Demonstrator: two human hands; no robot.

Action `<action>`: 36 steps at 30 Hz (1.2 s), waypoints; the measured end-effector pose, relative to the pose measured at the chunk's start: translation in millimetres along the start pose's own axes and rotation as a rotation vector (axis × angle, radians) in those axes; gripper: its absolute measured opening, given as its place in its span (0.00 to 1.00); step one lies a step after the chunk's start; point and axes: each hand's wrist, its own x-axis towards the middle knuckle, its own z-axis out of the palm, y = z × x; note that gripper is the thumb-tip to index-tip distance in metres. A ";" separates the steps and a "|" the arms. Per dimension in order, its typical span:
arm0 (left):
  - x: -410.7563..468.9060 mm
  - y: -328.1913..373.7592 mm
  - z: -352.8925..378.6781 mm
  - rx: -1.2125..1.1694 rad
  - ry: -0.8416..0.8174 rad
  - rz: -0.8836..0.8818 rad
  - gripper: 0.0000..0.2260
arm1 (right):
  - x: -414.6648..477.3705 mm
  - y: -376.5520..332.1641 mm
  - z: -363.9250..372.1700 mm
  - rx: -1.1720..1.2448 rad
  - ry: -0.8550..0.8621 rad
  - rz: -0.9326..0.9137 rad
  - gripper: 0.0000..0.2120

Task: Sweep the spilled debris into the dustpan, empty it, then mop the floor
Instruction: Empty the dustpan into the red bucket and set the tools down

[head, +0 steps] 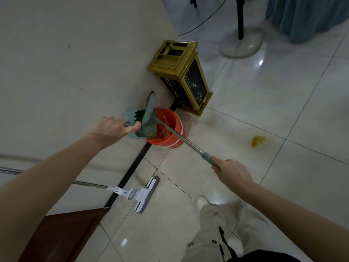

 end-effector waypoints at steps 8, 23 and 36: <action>-14.7 -20.4 -8.7 -0.126 -0.136 -0.177 0.36 | 10.3 0.2 -15.7 -0.163 -0.038 -0.051 0.19; -85.2 -40.9 -34.2 -0.267 -0.233 -0.909 0.19 | 7.1 31.4 -77.4 -0.168 -0.004 -0.057 0.19; -126.9 -17.4 -46.1 -0.505 -0.247 -1.318 0.16 | 51.3 -25.7 -159.0 -0.334 0.001 -0.320 0.18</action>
